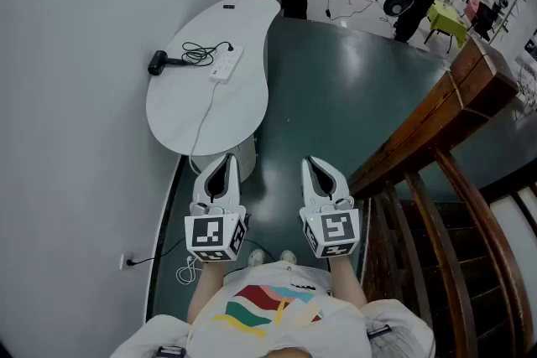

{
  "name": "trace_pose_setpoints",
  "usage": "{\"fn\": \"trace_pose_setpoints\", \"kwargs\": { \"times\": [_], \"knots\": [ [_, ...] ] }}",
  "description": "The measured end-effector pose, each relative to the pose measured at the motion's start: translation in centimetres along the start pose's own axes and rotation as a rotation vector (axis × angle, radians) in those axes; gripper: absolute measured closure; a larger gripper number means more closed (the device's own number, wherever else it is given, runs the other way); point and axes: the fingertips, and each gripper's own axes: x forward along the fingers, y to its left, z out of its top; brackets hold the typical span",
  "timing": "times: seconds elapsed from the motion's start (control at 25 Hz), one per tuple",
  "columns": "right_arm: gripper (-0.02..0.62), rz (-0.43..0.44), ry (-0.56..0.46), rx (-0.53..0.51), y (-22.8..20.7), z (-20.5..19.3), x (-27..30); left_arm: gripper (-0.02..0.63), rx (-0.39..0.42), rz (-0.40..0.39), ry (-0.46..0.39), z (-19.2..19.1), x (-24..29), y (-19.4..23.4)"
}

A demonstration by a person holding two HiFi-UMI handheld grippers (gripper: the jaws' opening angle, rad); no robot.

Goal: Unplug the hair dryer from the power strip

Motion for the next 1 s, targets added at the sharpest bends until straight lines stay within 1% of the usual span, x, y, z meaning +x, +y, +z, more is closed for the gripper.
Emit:
{"fn": "trace_pose_setpoints", "kwargs": {
  "times": [0.24,0.48,0.56,0.72,0.8,0.92,1.0],
  "knots": [
    [0.583,0.008,0.012,-0.006,-0.9,-0.2,-0.6,0.606,0.004,-0.007,0.004,-0.1,0.3,-1.3],
    [0.583,0.005,0.028,-0.012,-3.2,-0.7,-1.7,0.606,0.002,-0.031,0.005,-0.4,1.2,-4.2],
    [0.583,0.025,0.022,-0.009,-3.9,-0.9,-2.1,0.606,0.002,-0.030,0.003,-0.7,1.7,-5.1],
    [0.583,0.106,-0.008,-0.032,-4.6,-1.1,-2.6,0.606,0.003,-0.028,-0.005,-1.2,2.6,-6.4],
    [0.583,0.101,-0.007,-0.035,-5.9,-1.5,-2.1,0.606,0.008,-0.037,-0.009,-1.4,3.3,-7.1],
    [0.583,0.118,-0.018,-0.026,-6.4,-1.2,-1.0,0.606,0.000,-0.013,-0.023,-0.9,4.5,-6.3],
    [0.583,0.141,-0.037,-0.052,-6.3,-0.3,-0.1,0.606,-0.001,0.005,-0.039,-0.5,5.8,-5.3]
  ]
}}
